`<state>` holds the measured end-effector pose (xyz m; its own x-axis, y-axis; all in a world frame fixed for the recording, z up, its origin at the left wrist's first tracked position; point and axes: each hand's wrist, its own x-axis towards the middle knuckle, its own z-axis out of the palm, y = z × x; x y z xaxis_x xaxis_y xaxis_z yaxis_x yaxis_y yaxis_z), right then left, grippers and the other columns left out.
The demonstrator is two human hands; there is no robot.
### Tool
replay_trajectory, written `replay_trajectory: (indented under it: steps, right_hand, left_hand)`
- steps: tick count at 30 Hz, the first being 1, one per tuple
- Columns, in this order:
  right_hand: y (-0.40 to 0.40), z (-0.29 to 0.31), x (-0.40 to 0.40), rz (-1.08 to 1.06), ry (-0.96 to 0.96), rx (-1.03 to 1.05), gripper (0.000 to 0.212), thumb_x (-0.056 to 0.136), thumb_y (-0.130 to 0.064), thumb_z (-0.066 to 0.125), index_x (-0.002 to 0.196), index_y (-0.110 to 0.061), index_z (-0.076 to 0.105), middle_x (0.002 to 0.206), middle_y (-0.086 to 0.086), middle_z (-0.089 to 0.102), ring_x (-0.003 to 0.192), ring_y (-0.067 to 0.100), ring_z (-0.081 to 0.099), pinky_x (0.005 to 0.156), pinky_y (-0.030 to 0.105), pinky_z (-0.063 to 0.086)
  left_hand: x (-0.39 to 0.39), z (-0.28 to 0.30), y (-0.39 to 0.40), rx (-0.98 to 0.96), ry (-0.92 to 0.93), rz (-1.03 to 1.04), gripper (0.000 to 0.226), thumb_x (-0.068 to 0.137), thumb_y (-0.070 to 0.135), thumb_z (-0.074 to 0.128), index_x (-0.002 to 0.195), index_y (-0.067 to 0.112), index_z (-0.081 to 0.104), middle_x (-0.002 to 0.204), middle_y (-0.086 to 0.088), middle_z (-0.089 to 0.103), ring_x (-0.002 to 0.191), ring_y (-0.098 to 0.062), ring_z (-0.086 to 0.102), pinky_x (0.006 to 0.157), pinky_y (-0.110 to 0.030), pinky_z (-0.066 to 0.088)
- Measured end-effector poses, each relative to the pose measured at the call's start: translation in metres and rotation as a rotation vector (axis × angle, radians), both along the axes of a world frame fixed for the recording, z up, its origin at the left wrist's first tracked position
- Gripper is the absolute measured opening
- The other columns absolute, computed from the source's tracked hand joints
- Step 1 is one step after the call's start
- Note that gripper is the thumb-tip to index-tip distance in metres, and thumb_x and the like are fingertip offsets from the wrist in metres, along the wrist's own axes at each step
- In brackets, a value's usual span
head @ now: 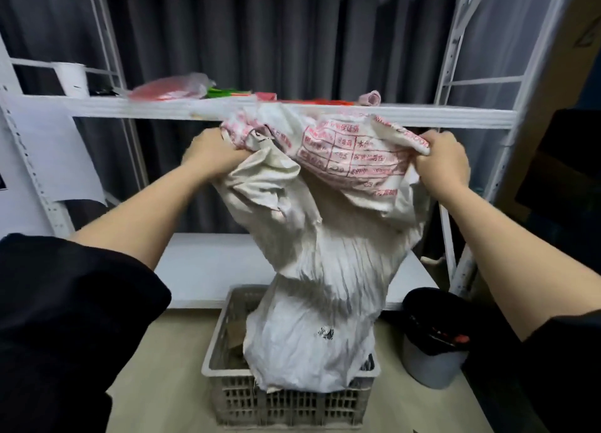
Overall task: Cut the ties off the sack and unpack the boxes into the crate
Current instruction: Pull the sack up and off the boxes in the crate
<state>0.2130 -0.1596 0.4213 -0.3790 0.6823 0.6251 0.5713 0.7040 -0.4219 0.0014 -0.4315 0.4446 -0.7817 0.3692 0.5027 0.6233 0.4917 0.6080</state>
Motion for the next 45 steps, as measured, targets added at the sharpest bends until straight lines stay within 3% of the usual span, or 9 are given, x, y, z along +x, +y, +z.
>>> replay_trajectory:
  steps: [9,13,15,18,21,28,32,37,45]
  right_hand:
    - [-0.007,-0.025,-0.017,0.074,-0.069,-0.094,0.055,0.083,-0.041,0.059,0.132,-0.019,0.045,0.13,0.014,0.048,0.123,0.034,0.045,0.1,0.046,0.038]
    - [-0.058,-0.034,-0.019,0.099,0.334,0.429,0.031,0.083,-0.028,0.055,0.108,-0.01,0.059,0.106,0.011,0.059,0.1,0.029,0.053,0.087,0.039,0.034]
    - [-0.09,-0.045,-0.026,0.363,0.248,0.602,0.016,0.083,-0.022,0.053,0.089,-0.01,0.063,0.081,0.008,0.064,0.074,0.026,0.058,0.07,0.036,0.043]
    - [-0.129,-0.08,-0.055,0.462,-0.339,0.114,0.039,0.088,-0.043,0.055,0.118,-0.018,0.054,0.111,0.006,0.066,0.095,0.026,0.064,0.081,0.036,0.051]
    - [-0.136,-0.112,-0.09,0.461,-0.368,-0.438,0.102,0.073,-0.056,0.071,0.148,-0.013,0.017,0.153,0.012,0.025,0.139,0.03,0.033,0.109,0.044,0.034]
    - [-0.116,-0.11,-0.119,0.208,0.213,-0.543,0.046,0.087,-0.036,0.063,0.125,-0.013,0.052,0.125,0.015,0.061,0.115,0.035,0.056,0.091,0.041,0.045]
    - [-0.11,-0.099,-0.106,0.095,0.094,-0.43,0.024,0.093,-0.031,0.054,0.111,-0.018,0.064,0.115,0.018,0.065,0.108,0.037,0.059,0.085,0.037,0.046]
    - [-0.137,-0.106,-0.11,0.533,-0.002,-0.226,0.015,0.091,-0.025,0.057,0.09,-0.01,0.06,0.1,0.011,0.059,0.094,0.029,0.058,0.079,0.036,0.045]
    - [-0.122,-0.099,-0.113,0.373,0.238,-0.486,0.02,0.085,-0.023,0.059,0.065,-0.023,0.058,0.103,0.011,0.058,0.083,0.025,0.057,0.078,0.031,0.046]
  left_hand:
    - [-0.004,-0.007,0.008,0.194,-0.08,-0.016,0.061,0.063,0.063,0.065,0.113,0.027,0.063,0.115,0.0,0.068,0.105,-0.027,0.063,0.084,-0.032,0.049]
    - [-0.004,-0.011,0.011,0.252,-0.145,-0.072,0.04,0.071,0.049,0.07,0.103,0.026,0.067,0.109,0.001,0.069,0.101,-0.022,0.063,0.078,-0.026,0.043]
    - [-0.005,-0.01,0.014,0.31,-0.177,-0.06,0.038,0.071,0.047,0.07,0.101,0.024,0.066,0.106,0.002,0.069,0.097,-0.02,0.063,0.078,-0.025,0.043]
    - [0.0,-0.006,0.016,0.319,-0.217,-0.032,0.056,0.061,0.054,0.07,0.107,0.023,0.066,0.108,0.003,0.069,0.099,-0.02,0.063,0.084,-0.03,0.05]
    - [0.006,-0.003,0.018,0.299,-0.241,-0.079,0.055,0.057,0.055,0.068,0.104,0.025,0.068,0.104,0.005,0.07,0.099,-0.019,0.064,0.089,-0.032,0.052]
    - [0.0,0.0,0.007,0.164,-0.382,-0.309,0.03,0.073,0.036,0.077,0.098,0.024,0.067,0.089,0.014,0.067,0.085,-0.003,0.062,0.077,-0.02,0.052]
    - [-0.002,-0.007,0.011,0.262,-0.325,-0.263,0.033,0.07,0.039,0.074,0.097,0.021,0.069,0.094,0.007,0.071,0.091,-0.011,0.065,0.082,-0.029,0.055]
    - [0.003,-0.023,0.021,0.534,-0.154,0.063,0.058,0.068,0.05,0.068,0.115,0.02,0.053,0.115,-0.001,0.066,0.111,-0.028,0.057,0.098,-0.041,0.045]
    - [0.004,-0.022,0.03,0.521,-0.159,0.22,0.066,0.077,0.051,0.064,0.126,0.011,0.046,0.134,-0.008,0.052,0.129,-0.03,0.041,0.106,-0.043,0.028]
